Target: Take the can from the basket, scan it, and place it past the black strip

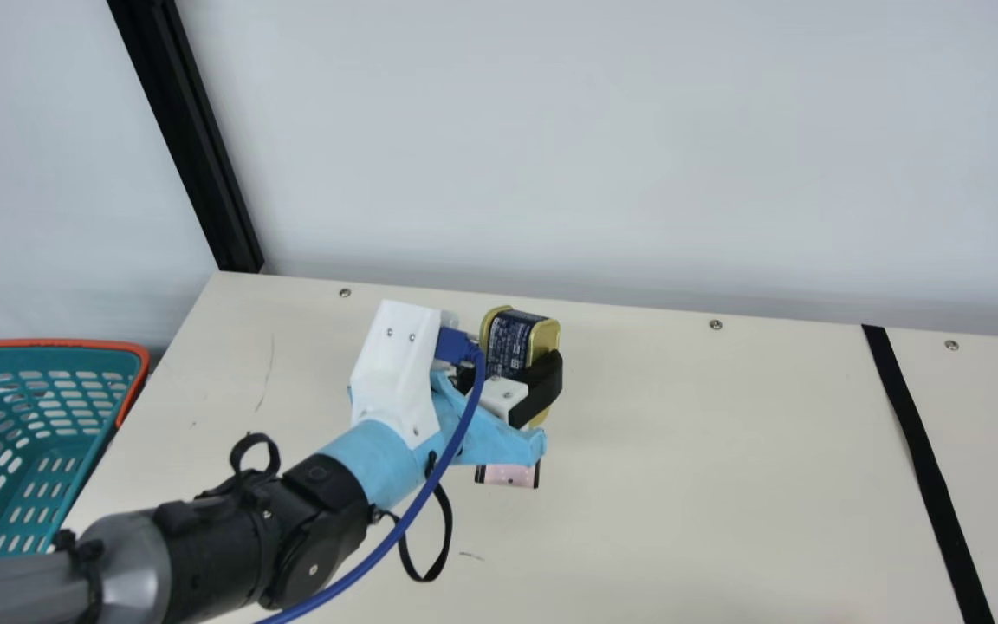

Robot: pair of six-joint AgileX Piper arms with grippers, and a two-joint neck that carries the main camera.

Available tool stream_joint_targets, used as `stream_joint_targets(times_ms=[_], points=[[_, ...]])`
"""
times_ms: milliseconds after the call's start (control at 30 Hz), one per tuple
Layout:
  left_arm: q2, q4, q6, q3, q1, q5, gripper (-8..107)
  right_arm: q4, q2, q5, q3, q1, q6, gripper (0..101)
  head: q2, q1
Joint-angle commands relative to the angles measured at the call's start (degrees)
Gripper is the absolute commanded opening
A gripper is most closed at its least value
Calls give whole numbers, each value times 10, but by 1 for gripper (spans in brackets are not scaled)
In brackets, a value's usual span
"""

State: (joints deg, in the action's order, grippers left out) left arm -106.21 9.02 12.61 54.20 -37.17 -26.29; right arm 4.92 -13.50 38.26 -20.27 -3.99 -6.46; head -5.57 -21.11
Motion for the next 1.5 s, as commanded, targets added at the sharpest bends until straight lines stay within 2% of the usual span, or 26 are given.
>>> stream_joint_targets(times_ms=[0,1467], points=[[0,0,0,0,0,0,10,0,0,0,0,0,0,101,4,-16],[-39,8,16,0,1,-34,10,0,0,0,0,0,0,101,4,-16]])
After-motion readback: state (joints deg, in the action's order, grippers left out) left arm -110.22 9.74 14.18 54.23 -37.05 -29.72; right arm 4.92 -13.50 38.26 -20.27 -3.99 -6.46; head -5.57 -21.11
